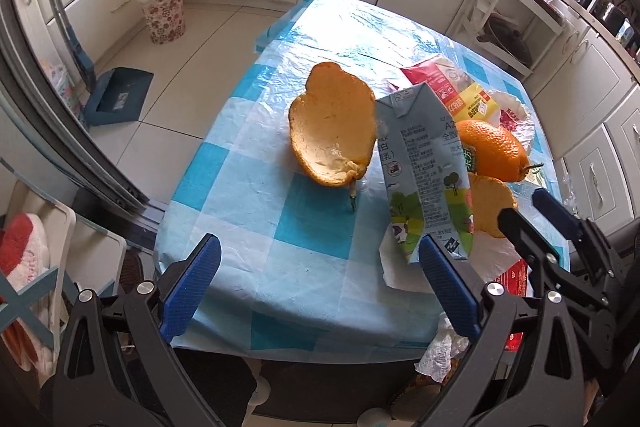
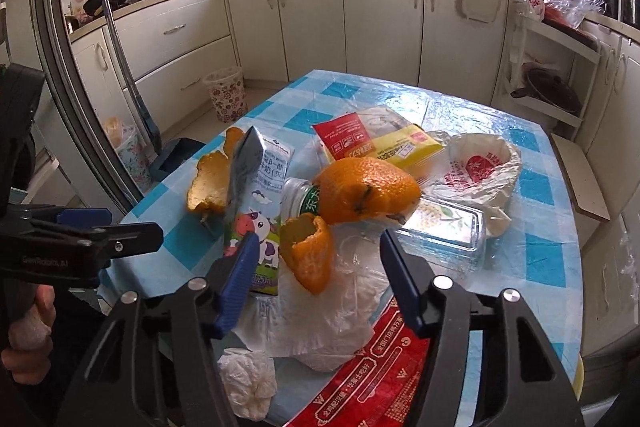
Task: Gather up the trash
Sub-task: 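Grasp the orange peel piece with the right tool while the left tool grasps the cow-print milk carton, then lift the milk carton and peel piece and carry both over the yellow bin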
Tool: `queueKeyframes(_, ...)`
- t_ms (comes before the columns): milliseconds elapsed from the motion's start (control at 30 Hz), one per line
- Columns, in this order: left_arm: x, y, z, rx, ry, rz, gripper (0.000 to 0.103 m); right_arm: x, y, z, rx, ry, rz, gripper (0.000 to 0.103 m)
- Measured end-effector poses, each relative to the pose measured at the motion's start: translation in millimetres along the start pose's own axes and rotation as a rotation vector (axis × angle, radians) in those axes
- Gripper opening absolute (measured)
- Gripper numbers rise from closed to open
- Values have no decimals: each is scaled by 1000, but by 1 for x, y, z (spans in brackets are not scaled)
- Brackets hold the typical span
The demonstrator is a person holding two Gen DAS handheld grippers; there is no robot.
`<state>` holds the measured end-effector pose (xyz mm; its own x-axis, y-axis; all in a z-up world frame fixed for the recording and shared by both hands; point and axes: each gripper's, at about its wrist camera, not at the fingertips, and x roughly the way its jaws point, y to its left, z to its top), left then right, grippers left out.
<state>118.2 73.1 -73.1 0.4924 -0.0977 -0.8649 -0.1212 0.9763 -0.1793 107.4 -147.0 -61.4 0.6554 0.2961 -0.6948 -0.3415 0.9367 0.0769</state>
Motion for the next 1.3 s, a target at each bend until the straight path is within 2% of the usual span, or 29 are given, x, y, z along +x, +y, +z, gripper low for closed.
queueKeyframes(33, 0, 2, 0, -7, -2, -2, 95, 3, 0, 0, 3, 12, 9, 35)
queueKeyframes(100, -2, 4, -1, -13, -8, -8, 95, 6, 1, -2, 12, 29, 14, 20)
queueKeyframes(167, -4, 3, -2, -5, -17, -16, 95, 3, 2, -3, 11, 20, 21, 18)
queueKeyframes(233, -6, -3, -3, 14, -23, -34, 95, -5, 3, -1, -1, -3, 15, 9)
queueKeyframes(367, -8, -22, -5, 51, -26, -72, 95, -13, 3, 0, 0, -29, 37, 8)
queueKeyframes(467, -6, -40, -6, 95, -30, -52, 95, -16, 2, 1, 3, -39, 55, 7)
queueKeyframes(567, 0, -53, -7, 118, -18, -33, 95, -30, -1, 4, -1, -93, 44, 5)
queueKeyframes(700, 12, -67, -6, 144, -2, 25, 95, -49, -14, 8, 25, -160, 27, 5)
queueKeyframes(800, 21, -79, -5, 194, -4, 120, 95, -63, -25, 9, 46, -202, 10, 5)
queueKeyframes(867, 26, -82, -5, 202, -5, 153, 95, -73, -34, 9, 64, -227, -1, 5)
queueKeyframes(900, 26, -81, -3, 201, -11, 163, 91, -77, -40, 9, 74, -235, -6, 5)
queueKeyframes(967, 27, -81, -1, 193, -25, 187, 77, -85, -51, 6, 99, -248, -23, 5)
queueKeyframes(1033, 28, -76, 1, 172, -21, 183, 54, -92, -64, 3, 124, -254, -41, 5)
queueKeyframes(1100, 28, -73, 2, 158, -22, 179, 38, -98, -77, -2, 155, -261, -56, 5)
queueKeyframes(1133, 26, -73, 2, 153, -31, 175, 35, -102, -84, -4, 173, -266, -64, 5)
queueKeyframes(1300, 2, -82, -2, 160, -141, 167, 35, -122, -116, -18, 263, -292, -99, 5)
